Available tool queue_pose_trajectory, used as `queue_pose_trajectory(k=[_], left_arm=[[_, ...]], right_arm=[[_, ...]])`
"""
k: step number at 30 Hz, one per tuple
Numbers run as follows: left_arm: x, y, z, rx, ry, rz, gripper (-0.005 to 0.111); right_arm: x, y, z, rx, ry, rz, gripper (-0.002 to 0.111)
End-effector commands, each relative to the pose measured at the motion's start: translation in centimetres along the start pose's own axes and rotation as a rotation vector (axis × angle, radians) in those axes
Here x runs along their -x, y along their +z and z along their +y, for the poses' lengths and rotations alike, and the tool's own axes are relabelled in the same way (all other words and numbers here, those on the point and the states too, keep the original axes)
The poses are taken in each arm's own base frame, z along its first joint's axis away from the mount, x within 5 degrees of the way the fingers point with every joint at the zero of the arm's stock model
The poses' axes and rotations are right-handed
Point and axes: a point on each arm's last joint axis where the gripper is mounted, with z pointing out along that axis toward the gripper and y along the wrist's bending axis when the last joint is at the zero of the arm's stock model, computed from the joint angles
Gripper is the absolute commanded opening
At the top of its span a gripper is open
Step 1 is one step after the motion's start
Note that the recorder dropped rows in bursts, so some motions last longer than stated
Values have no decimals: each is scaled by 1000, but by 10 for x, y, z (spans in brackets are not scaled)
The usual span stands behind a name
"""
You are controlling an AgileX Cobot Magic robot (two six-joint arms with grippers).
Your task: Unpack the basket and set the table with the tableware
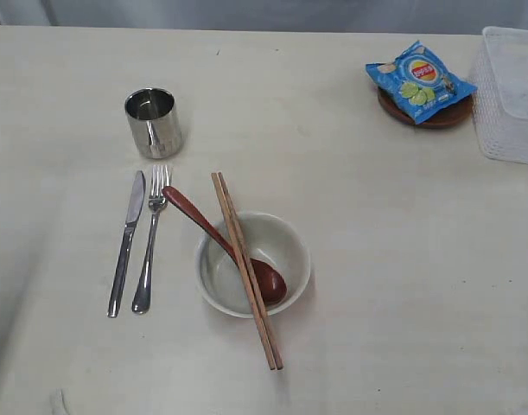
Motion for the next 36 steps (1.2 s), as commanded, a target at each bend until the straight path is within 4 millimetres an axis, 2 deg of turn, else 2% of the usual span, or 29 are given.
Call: queue_pose_trajectory(k=[1,5,8,16,23,36], left_arm=[[0,0,0,-2,-2,-7,0],[0,0,0,-2,-2,-7,0],[0,0,0,-2,-2,-7,0],[0,0,0,-2,-2,-7,0],[0,0,0,-2,-2,-7,0],[0,0,0,-2,-2,-7,0]], right_arm=[[-6,30,-3,14,-56,41,-1],[-6,41,3,37,-82,57,-1],[-4,47,15,55,-123,63,-1],[7,52,69,88,-260,74,-1],[7,56,113,122,-311,117,-1],[-32,79,206,181,-490,249,-1]])
